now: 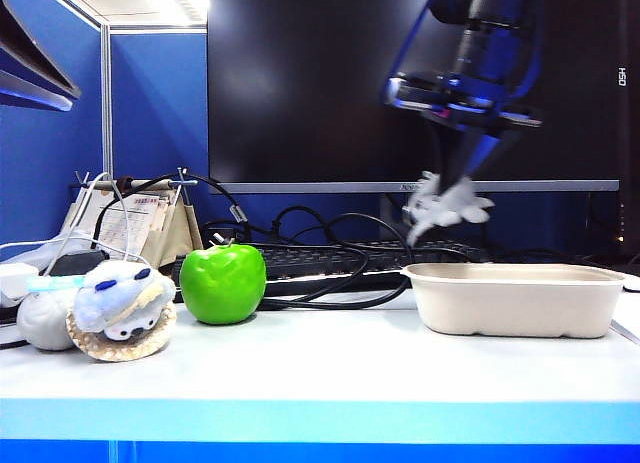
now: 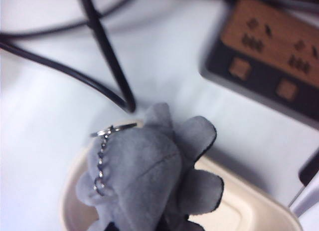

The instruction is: Identity fluffy octopus among items on the table, put them into the paper lunch box.

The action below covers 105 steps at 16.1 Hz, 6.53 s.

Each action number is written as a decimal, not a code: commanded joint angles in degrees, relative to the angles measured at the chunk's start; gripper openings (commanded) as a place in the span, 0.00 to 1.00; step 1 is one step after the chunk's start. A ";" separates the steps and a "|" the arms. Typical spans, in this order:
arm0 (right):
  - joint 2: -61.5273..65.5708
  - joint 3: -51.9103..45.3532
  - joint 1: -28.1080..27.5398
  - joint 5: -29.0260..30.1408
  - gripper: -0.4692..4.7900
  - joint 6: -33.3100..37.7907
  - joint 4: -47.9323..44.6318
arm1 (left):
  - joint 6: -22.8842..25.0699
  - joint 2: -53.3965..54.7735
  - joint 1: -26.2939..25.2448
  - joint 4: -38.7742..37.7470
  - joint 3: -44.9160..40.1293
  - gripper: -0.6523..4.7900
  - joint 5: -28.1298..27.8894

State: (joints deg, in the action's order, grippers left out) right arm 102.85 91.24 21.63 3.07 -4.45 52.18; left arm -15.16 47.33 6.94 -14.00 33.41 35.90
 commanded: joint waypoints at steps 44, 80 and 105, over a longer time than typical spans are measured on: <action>-0.37 1.33 -1.14 -4.46 0.87 0.48 4.04 | 0.17 -0.07 -0.04 0.76 0.33 0.23 0.31; -100.76 -50.82 -0.96 1.57 0.09 9.18 -22.05 | 15.28 0.33 -0.07 49.33 0.44 0.11 -15.78; -98.60 -84.80 -0.96 -15.37 0.09 8.94 -38.29 | 18.14 -24.79 1.79 -4.39 -0.39 0.11 -9.16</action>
State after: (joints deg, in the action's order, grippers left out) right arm 4.23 6.13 20.64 -12.25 4.49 14.52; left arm 2.98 23.81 8.75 -17.10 33.17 27.92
